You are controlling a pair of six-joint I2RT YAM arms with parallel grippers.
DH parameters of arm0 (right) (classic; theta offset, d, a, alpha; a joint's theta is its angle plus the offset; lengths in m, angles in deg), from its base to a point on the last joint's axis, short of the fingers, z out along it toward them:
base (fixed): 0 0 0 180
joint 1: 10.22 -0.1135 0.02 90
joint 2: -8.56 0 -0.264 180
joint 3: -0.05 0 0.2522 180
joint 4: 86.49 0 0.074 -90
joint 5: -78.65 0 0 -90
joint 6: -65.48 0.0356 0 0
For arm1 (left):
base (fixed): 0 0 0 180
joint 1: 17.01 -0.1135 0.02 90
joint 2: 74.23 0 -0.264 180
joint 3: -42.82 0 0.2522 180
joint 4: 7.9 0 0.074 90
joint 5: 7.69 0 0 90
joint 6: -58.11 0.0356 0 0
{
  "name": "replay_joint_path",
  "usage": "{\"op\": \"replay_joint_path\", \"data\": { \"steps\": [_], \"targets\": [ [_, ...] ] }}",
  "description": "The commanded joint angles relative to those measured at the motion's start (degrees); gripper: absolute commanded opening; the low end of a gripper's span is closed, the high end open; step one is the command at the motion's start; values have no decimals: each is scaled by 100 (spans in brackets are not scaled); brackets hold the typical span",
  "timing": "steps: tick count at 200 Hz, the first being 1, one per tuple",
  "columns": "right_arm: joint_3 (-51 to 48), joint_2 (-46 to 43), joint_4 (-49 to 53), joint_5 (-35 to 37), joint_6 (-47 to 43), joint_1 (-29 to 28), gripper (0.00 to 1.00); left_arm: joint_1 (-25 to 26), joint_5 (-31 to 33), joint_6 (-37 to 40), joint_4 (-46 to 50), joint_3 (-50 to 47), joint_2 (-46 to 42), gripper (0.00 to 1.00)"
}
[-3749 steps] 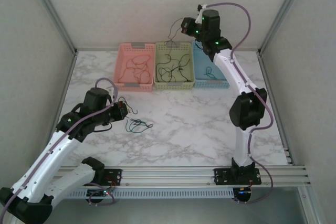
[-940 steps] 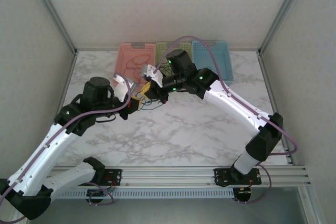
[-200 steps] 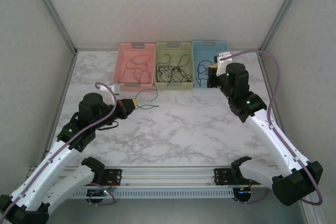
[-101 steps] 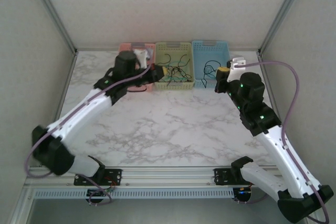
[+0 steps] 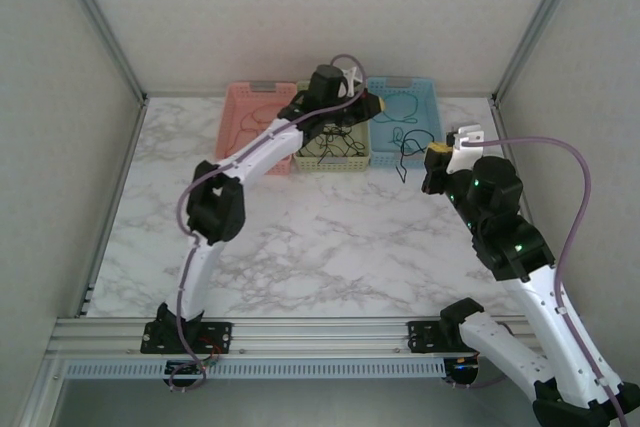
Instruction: Untangle the cables
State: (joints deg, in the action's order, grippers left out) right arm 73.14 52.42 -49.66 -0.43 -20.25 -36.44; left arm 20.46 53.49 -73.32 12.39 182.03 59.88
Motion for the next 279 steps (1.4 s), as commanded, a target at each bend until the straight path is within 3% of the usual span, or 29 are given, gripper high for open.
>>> {"op": "replay_joint_path", "data": {
  "steps": [1, 36, 46, 65, 81, 101, 174, 196, 223, 260, 279],
  "targets": [
    [79, -87, 160, 103, -14, 29, 0, 6, -149, -265, 455, 1083, 761, 0],
    [-30, -52, 111, 30, 69, 22, 0, 24, 60, -249, 1142, 2720, 2011, 0],
    [-36, -36, 101, 3, 82, 16, 0, 23, 44, -240, 1270, 3090, 2261, 12],
    [46, 21, 165, -17, 65, 27, 0, 24, 4, -194, 1314, 3226, 2401, 25],
    [100, 57, 180, -21, 60, 26, 0, 23, -36, -51, 1405, 3227, 2396, 48],
    [156, 99, 173, -89, 107, 23, 0, 10, -77, 98, 1559, 3223, 2333, 59],
    [140, 377, 170, -223, 291, 21, 0, -214, -245, 753, 2057, 3218, 1140, 61],
    [91, 367, 106, -403, 466, 27, 0, -399, 116, 1138, 2798, 3106, 550, 51],
    [43, 491, 48, -574, 697, 28, 0, -605, 211, 1389, 2561, 1568, -866, 48],
    [-9, 727, -224, -801, 935, 26, 0, -935, 599, 1374, 976, -2293, -3695, 53],
    [-9, 994, -420, -880, 935, 18, 0, -996, 1038, 1521, 660, -4035, -5199, 57]
  ]
}}
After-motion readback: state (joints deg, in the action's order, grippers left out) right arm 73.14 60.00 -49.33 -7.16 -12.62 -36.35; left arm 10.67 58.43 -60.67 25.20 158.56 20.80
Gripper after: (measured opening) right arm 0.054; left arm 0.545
